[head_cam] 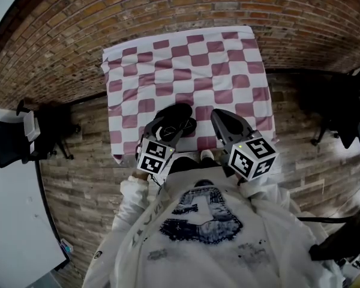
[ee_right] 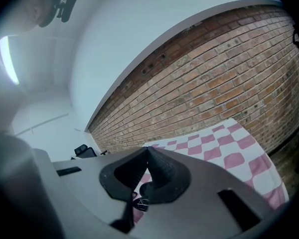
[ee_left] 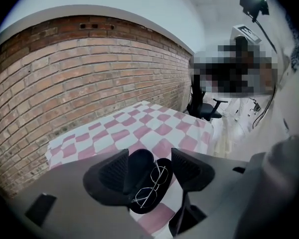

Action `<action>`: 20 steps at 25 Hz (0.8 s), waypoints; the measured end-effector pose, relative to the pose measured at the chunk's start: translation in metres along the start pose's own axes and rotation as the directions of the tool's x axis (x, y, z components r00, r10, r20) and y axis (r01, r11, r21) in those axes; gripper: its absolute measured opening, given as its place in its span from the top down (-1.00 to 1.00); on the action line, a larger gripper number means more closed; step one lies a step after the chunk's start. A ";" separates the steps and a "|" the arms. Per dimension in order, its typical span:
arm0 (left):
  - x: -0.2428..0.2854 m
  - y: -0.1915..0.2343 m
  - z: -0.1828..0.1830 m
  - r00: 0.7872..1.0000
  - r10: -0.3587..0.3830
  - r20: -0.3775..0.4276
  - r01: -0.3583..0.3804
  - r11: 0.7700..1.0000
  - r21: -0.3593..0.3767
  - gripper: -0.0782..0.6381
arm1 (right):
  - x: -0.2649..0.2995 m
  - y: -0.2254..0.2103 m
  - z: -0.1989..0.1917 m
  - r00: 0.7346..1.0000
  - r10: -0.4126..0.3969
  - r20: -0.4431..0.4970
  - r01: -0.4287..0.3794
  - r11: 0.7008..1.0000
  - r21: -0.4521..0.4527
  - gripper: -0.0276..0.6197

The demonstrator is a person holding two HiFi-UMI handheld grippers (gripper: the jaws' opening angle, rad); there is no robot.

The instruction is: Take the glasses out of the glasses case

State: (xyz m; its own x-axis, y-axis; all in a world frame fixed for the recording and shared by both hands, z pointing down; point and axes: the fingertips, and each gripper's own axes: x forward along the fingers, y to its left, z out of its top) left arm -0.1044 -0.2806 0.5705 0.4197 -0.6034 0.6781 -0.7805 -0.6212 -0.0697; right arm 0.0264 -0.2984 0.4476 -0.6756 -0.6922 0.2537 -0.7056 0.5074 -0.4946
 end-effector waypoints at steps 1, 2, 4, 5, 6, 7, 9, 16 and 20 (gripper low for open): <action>0.002 -0.001 -0.002 1.000 -0.007 -0.014 0.008 1.000 0.014 0.01 | 0.001 0.000 -0.001 1.000 0.002 -0.003 -0.002 1.000 -0.003 0.87; 0.005 -0.001 -0.005 1.000 -0.013 -0.026 0.013 1.000 0.026 0.01 | 0.002 0.001 -0.002 1.000 0.004 -0.006 -0.004 1.000 -0.007 0.87; 0.010 -0.001 -0.006 0.999 -0.024 -0.035 0.025 0.999 0.039 0.01 | 0.004 0.002 -0.005 1.000 0.009 -0.013 -0.009 1.000 -0.014 0.87; 0.014 -0.002 -0.007 0.999 -0.033 -0.040 0.035 0.998 0.042 0.01 | 0.004 0.002 -0.006 1.000 0.009 -0.016 -0.010 1.000 -0.016 0.87; 0.017 -0.003 -0.009 0.998 -0.045 -0.051 0.048 0.998 0.049 0.01 | 0.004 0.001 -0.007 1.000 0.009 -0.018 -0.009 1.000 -0.017 0.87; 0.020 -0.004 -0.012 0.996 -0.060 -0.065 0.063 0.996 0.060 0.01 | 0.004 0.001 -0.007 1.000 0.009 -0.020 -0.009 1.000 -0.017 0.87; 0.025 -0.008 -0.018 0.991 -0.092 -0.099 0.101 0.991 0.089 0.01 | 0.004 0.000 -0.007 1.000 0.008 -0.019 -0.008 1.000 -0.016 0.87; 0.044 -0.016 -0.041 0.961 -0.178 -0.211 0.226 0.947 0.227 0.02 | 0.001 -0.006 -0.008 1.000 -0.007 -0.017 0.007 1.000 -0.008 0.87; 0.054 -0.016 -0.059 0.940 -0.194 -0.282 0.273 0.921 0.276 0.02 | 0.001 -0.008 -0.009 1.000 -0.014 -0.019 0.014 1.000 -0.007 0.87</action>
State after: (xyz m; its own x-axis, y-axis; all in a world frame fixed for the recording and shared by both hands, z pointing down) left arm -0.0967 -0.2744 0.6515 0.4152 -0.3052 0.8570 -0.4767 -0.8753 -0.0808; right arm 0.0299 -0.2986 0.4589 -0.6698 -0.6893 0.2763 -0.7163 0.5016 -0.4851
